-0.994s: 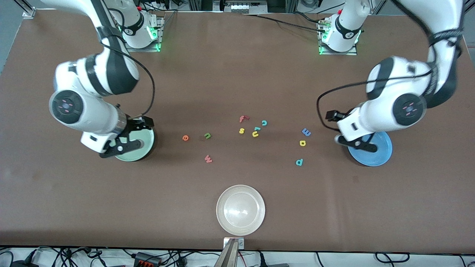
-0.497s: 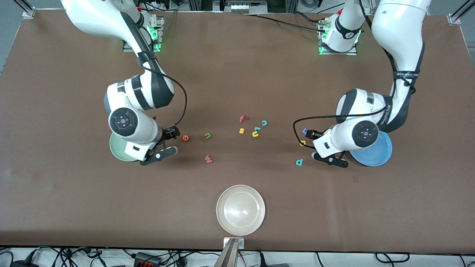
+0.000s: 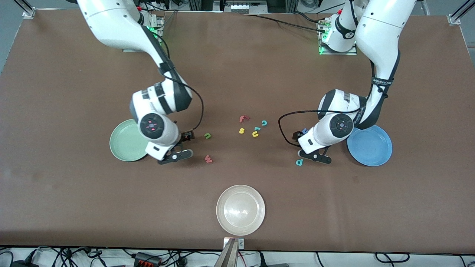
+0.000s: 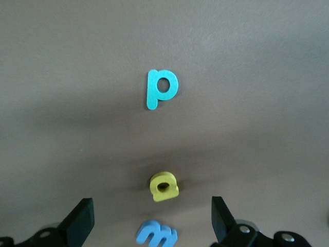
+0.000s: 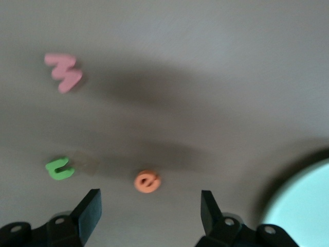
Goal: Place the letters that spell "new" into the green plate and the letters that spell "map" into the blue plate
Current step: 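Move the left gripper toward the yellow a while the right gripper reaches letters, then place the yellow a on the blue plate while the right gripper grasps the orange e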
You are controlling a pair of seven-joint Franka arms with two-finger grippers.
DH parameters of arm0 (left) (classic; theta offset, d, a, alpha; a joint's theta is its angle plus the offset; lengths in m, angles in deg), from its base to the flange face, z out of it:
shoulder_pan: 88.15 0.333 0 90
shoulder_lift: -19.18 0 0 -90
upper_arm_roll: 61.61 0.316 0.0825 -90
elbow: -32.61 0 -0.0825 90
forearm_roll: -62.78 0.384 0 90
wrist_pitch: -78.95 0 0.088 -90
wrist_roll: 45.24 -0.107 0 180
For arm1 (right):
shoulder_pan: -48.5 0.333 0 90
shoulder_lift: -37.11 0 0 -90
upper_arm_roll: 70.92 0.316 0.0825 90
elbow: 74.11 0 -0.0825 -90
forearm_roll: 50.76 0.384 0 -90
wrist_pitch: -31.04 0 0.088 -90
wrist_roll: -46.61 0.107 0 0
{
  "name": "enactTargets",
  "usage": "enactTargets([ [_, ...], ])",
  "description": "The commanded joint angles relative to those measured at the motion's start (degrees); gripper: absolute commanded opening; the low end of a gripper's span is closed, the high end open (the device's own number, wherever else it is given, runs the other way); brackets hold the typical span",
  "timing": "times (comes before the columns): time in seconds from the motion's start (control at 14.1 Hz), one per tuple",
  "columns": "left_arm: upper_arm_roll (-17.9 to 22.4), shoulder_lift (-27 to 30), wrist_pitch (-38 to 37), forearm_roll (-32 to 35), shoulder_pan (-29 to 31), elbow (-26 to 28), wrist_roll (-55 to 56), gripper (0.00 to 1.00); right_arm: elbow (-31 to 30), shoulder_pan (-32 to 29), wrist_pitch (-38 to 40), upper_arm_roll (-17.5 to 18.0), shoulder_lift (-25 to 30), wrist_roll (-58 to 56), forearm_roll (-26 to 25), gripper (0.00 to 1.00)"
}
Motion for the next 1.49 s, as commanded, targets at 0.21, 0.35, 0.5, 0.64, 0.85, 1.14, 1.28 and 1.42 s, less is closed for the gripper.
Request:
enactTargets([
  [0.21, 0.50, -1.66, 3.97, 0.31, -2.38, 1.08, 0.31, 0.63, -4.01, 0.67, -0.35, -0.47, -0.06, 6.91, 1.83, 0.78],
  [0.35, 0.59, -1.74, 3.97, 0.31, -2.29, 1.08, 0.22, 0.46, -3.93, -0.29, -0.79, -0.56, -0.06, 8.76, 2.79, 0.73],
  [0.5, 0.59, -1.83, 3.97, 0.31, -2.38, 1.08, 0.22, 0.28, -3.92, -1.43, -1.31, -0.56, -0.06, 9.03, 7.52, 0.69],
  [0.64, 0.94, -1.22, 2.92, 0.40, -2.03, 1.08, 0.13, 0.11, -3.92, -1.27, -2.11, -0.56, -0.15, 9.03, 8.86, 0.69],
  [0.85, 2.43, 1.76, -3.13, 0.40, -1.50, -0.41, -0.22, 0.10, -3.92, -1.26, -2.55, -0.56, -0.68, 9.12, 8.86, 0.65],
  [1.14, 7.09, 7.30, -16.65, 4.68, -1.41, -3.58, -0.83, 0.11, -4.01, -0.74, -3.69, -0.65, -2.34, 9.12, 8.86, 0.64],
  [1.28, 7.62, 8.62, -20.10, 10.22, 0.60, -3.23, -1.97, 0.12, -4.01, -0.48, -4.39, -0.56, -2.96, 9.21, 8.86, 0.63],
  [1.42, 7.53, 8.37, -20.20, 11.12, 4.28, -2.27, -6.08, 0.12, -4.01, -0.39, -4.66, -0.56, -3.05, 10.52, 8.86, 0.63],
])
